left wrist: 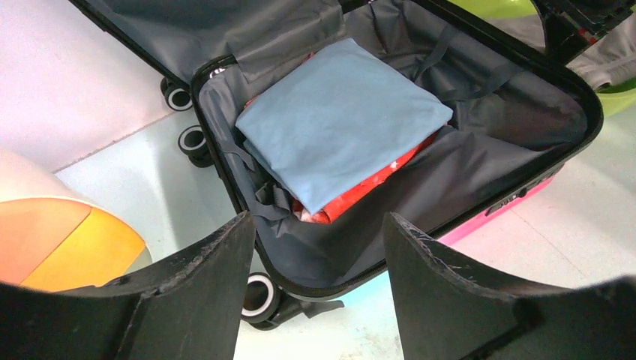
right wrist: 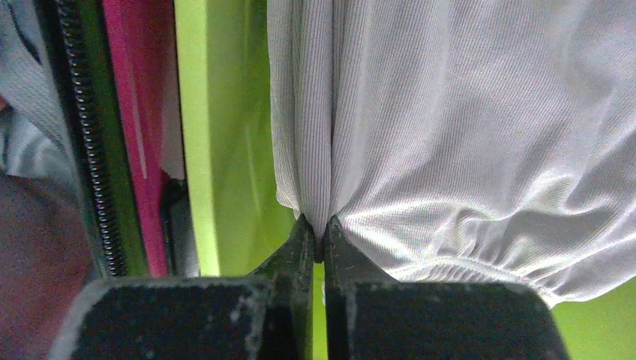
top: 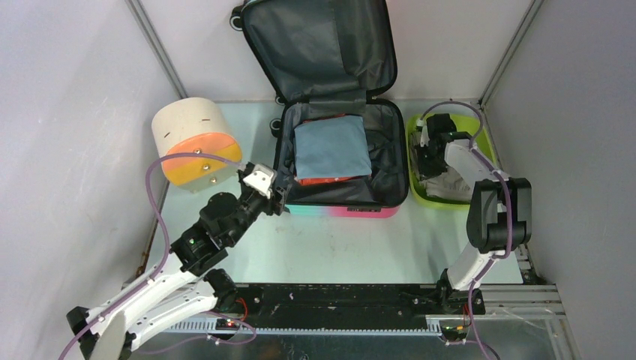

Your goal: Open, take out, and arrange the luggage

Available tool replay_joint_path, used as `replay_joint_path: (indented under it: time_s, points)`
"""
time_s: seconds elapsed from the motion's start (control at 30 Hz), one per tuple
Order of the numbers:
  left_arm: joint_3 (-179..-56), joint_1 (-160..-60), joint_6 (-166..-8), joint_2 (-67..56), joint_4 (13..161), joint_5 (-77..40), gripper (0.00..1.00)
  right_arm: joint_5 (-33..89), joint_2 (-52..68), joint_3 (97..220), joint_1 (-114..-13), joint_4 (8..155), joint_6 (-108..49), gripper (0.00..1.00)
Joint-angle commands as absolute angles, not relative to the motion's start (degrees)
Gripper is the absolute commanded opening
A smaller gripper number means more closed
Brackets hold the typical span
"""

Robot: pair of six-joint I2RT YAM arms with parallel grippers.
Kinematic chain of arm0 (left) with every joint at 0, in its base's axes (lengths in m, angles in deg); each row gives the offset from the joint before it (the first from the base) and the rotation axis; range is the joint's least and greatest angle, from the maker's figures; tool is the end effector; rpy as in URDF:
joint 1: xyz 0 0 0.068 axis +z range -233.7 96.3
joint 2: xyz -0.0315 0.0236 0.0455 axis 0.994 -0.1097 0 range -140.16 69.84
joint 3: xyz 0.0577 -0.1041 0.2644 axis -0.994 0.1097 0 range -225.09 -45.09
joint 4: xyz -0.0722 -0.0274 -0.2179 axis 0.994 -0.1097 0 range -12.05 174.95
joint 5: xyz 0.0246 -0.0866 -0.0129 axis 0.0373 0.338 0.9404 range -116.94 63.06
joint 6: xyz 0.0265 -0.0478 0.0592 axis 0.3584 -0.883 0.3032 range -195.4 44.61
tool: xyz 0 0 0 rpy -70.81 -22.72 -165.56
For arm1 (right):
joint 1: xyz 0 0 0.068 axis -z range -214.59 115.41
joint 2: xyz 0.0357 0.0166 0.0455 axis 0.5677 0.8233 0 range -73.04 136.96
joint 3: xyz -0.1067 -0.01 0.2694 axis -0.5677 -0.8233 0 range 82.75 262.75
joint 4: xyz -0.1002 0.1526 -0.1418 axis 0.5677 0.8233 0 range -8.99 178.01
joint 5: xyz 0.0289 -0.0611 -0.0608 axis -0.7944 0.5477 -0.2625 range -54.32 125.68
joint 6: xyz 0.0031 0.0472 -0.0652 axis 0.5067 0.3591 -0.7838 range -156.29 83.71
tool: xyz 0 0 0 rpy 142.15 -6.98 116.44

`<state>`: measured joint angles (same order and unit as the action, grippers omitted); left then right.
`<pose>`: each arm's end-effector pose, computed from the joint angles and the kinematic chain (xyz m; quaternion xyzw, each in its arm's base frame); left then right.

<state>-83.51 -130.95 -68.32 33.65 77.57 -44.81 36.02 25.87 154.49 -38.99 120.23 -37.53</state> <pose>0.1122 -0.0900 0.3353 0.2397 0.6966 -0.1212 0.6653 0.3365 0.0255 0.2165 -0.0476 0.9777 0.0028 0.2046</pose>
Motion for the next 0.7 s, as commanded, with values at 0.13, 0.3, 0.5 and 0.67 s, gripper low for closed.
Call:
replay_joint_path:
  time_s: [0.13, 0.3, 0.5, 0.67]
  points:
    - [-82.8, -131.2, -64.9, 34.8, 78.3, -47.2, 0.7, 28.6, 27.4, 156.7, -38.7, 123.1, -28.8, 0.28]
    - [-82.2, -131.2, -64.3, 35.0, 79.1, -47.4, 0.71, 26.0, 22.6, 162.2, -35.7, 124.7, -28.3, 0.54]
    - [-82.7, -131.2, -63.7, 34.0, 78.8, -47.5, 0.71, 30.7, 21.5, 168.5, -29.5, 122.7, -29.3, 0.6]
    - [-82.4, -131.2, -63.4, 34.4, 79.0, -47.8, 0.71, 37.1, 28.1, 174.5, -26.6, 123.2, -30.5, 0.6]
